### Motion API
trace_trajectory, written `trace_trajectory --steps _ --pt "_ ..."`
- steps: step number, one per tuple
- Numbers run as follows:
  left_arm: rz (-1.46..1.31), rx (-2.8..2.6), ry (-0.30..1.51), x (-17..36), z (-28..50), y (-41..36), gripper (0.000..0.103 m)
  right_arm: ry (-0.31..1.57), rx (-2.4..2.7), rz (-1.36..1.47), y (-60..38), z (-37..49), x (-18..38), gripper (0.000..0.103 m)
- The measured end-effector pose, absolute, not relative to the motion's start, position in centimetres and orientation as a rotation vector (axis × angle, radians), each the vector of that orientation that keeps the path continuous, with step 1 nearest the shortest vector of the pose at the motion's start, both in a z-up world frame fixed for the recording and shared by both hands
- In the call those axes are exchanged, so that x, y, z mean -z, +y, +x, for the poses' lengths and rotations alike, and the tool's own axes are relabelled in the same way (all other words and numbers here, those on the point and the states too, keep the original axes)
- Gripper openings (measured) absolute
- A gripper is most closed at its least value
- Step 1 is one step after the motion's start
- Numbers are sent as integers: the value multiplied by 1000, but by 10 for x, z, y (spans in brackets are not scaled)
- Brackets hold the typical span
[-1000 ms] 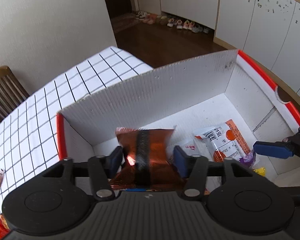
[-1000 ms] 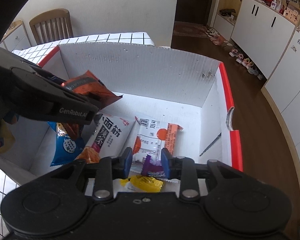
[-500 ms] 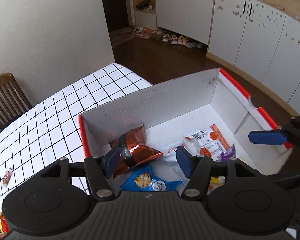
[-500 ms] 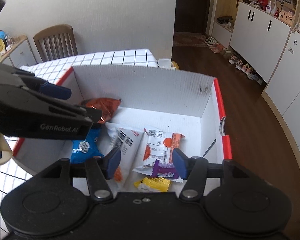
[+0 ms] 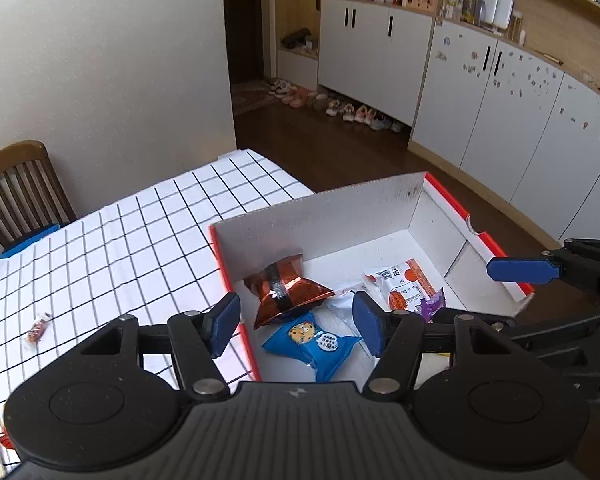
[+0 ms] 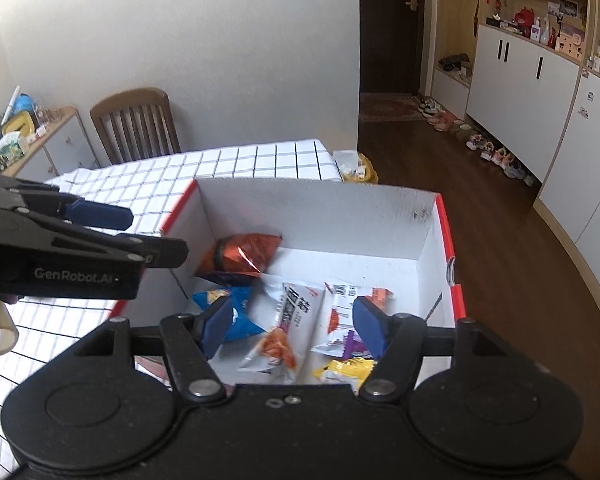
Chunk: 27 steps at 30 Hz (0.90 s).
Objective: Organize snacks
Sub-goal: 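Withdraw both open tools from the box toward the remaining snacks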
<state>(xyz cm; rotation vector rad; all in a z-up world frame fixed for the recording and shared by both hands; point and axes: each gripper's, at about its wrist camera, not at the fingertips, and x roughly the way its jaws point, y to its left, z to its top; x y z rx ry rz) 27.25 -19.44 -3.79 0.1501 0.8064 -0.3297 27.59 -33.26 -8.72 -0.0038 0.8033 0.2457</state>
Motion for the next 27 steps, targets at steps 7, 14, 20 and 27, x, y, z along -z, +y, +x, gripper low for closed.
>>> trace_trajectory --steps 7,14,20,27 --pt "142 308 752 20 247 -168 61 748 -261 35 -326 258 68 70" --pt "103 277 726 10 223 -137 62 717 -284 51 -315 244 54 78" --pt "76 249 685 1 198 -111 69 697 -330 54 -294 228 44 86" --pt "23 209 647 -8 172 -76 73 673 -411 50 -259 212 36 93"
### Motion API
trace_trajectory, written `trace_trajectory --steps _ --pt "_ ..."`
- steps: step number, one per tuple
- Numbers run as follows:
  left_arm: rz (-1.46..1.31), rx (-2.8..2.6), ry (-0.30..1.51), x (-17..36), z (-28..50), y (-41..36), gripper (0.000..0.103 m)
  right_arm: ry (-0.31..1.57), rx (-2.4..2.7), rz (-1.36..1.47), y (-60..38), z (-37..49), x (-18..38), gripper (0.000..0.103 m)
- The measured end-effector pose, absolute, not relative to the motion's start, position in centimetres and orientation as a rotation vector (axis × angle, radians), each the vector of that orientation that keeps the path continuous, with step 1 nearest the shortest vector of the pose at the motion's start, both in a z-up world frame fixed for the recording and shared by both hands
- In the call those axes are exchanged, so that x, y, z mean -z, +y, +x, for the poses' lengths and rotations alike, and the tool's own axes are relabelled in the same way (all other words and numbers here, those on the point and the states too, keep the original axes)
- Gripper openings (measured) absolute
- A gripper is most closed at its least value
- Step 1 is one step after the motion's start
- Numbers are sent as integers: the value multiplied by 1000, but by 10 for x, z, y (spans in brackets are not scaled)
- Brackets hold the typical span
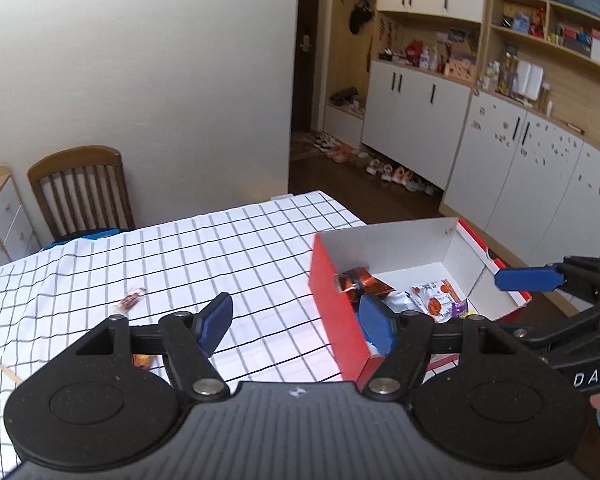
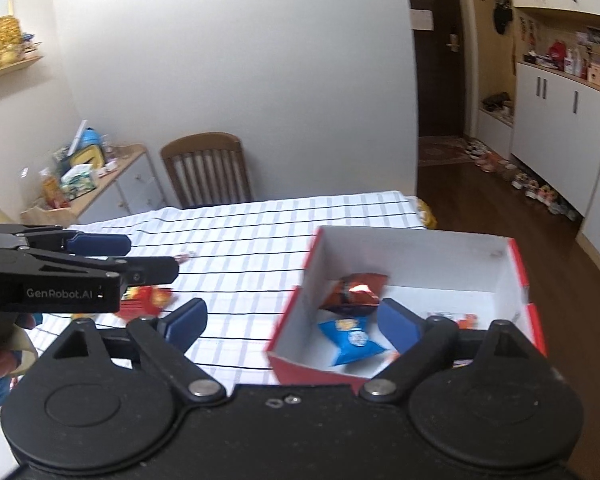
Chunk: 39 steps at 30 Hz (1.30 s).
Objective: Organize snacks
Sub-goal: 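Withdraw both open tools from the box toward the remaining snacks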
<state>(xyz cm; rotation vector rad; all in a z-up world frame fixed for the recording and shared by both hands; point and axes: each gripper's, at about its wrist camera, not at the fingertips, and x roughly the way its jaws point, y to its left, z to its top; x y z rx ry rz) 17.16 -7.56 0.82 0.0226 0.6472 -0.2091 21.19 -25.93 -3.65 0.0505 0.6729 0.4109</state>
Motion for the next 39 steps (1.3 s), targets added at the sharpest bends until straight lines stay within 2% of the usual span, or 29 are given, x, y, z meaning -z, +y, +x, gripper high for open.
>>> trace_trajectory --steps 7,12,18,20,39 --pt "-35 131 633 -6 145 -31 75 644 -530 32 -225 200 29 101" --pt "-66 82 629 -4 127 -3 75 625 -608 14 -200 194 25 103" --pt "-93 27 629 5 110 26 78 628 -684 16 -169 190 26 103" --pt "-101 3 619 8 107 36 84 623 -699 10 -159 190 26 103" --pt "-169 -189 666 66 118 146 86 723 -692 -8 -73 226 51 103"
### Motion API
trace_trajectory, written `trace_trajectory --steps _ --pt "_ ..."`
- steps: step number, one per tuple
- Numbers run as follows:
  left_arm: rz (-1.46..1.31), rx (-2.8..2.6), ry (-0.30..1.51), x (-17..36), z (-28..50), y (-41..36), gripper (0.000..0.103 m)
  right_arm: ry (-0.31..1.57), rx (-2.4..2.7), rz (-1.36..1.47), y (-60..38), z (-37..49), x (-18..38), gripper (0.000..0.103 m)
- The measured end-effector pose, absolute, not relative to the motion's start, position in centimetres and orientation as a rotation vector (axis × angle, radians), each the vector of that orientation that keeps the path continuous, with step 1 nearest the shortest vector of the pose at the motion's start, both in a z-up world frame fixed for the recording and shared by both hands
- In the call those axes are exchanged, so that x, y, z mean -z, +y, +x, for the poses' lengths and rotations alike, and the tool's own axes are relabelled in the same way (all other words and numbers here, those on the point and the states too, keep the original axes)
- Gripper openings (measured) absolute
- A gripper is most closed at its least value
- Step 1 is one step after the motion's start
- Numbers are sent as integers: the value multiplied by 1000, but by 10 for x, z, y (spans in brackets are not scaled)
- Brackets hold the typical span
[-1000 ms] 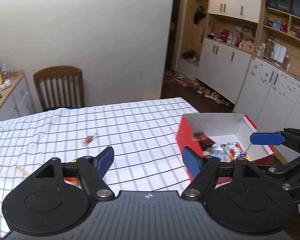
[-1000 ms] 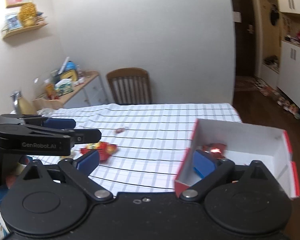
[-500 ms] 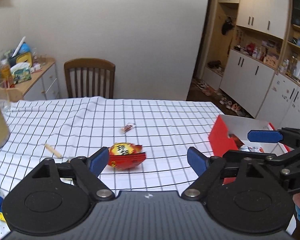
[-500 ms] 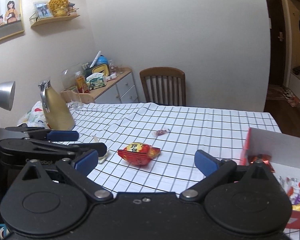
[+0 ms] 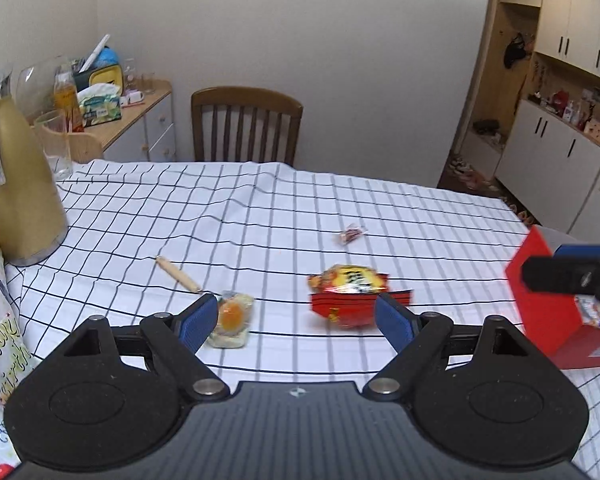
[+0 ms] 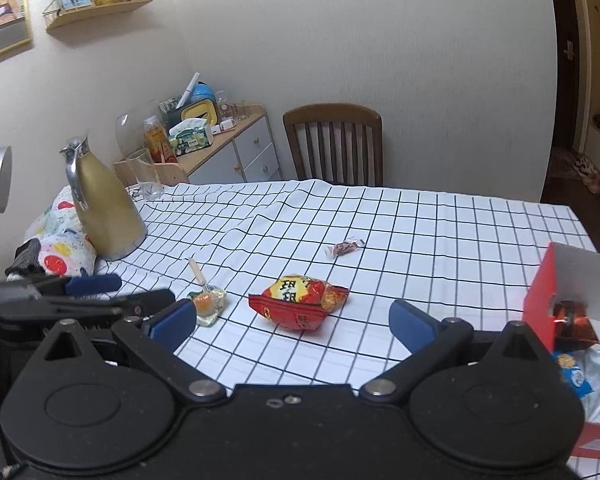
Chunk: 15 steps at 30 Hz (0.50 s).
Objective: Organize snacks
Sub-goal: 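Withdraw both open tools from the box toward the remaining snacks, then grasp the egg-yolk snack with the left tool while the right grasps the red-yellow chip bag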
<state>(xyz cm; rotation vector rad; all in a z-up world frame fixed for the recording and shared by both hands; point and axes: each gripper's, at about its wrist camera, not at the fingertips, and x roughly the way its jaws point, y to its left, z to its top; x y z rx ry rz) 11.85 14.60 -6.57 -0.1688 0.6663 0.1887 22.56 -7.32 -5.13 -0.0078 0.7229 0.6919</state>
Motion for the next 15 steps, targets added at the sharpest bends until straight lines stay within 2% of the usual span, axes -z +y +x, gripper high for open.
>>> trace_trajectory --steps 15 --pt "-155 -210 736 118 159 205 86 817 -585 -63 -10 273 85 103"
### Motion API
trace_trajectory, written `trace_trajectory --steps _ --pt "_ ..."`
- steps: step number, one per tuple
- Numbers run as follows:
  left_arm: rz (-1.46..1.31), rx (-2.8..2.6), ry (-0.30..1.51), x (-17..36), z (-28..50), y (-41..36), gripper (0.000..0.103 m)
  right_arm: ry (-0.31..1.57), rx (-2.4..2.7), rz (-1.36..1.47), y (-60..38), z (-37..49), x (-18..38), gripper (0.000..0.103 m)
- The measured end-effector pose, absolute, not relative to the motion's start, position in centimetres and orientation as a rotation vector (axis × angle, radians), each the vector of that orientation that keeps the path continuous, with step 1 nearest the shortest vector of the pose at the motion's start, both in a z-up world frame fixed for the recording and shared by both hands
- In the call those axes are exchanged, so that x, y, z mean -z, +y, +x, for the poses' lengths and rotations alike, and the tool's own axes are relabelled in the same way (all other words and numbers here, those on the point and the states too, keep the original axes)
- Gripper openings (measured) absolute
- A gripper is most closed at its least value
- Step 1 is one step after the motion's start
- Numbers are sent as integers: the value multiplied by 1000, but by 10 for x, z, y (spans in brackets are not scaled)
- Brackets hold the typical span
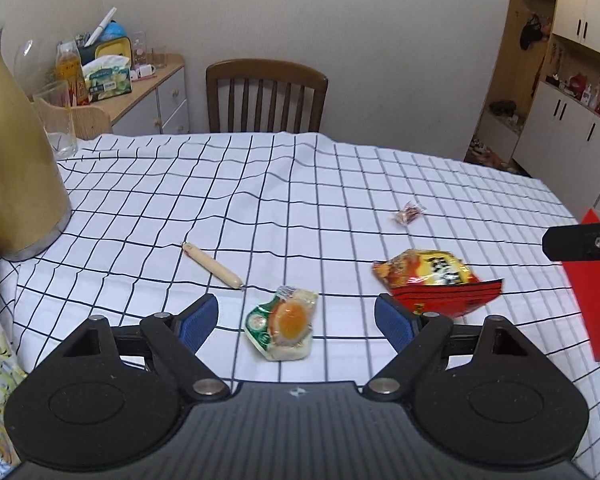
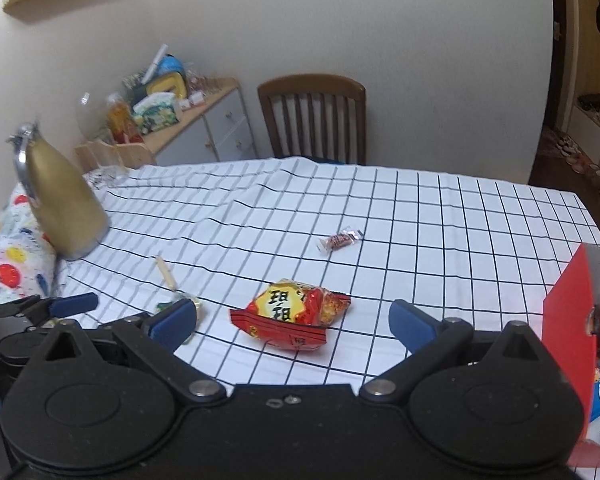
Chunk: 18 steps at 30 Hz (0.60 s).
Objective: Organize snacks
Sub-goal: 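Grasp the egg-yolk snack with the left tool while the right grasps the red-yellow chip bag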
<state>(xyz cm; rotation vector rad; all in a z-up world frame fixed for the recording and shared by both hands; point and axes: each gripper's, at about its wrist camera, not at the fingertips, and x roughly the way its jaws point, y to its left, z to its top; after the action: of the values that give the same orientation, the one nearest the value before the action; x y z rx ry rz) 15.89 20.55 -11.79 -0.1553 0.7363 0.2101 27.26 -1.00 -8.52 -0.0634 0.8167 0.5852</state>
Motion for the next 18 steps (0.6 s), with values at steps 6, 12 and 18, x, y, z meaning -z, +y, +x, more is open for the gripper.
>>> trace_trajectory --steps 6,12,18 --pt "-174 -214 791 141 176 223 86 862 -530 -89 14 292 102 103" --pt "-203 -197 843 164 192 236 86 955 -455 -70 38 319 123 103" --pt "-188 -175 876 178 207 238 85 1060 -362 -47 56 345 146 102"
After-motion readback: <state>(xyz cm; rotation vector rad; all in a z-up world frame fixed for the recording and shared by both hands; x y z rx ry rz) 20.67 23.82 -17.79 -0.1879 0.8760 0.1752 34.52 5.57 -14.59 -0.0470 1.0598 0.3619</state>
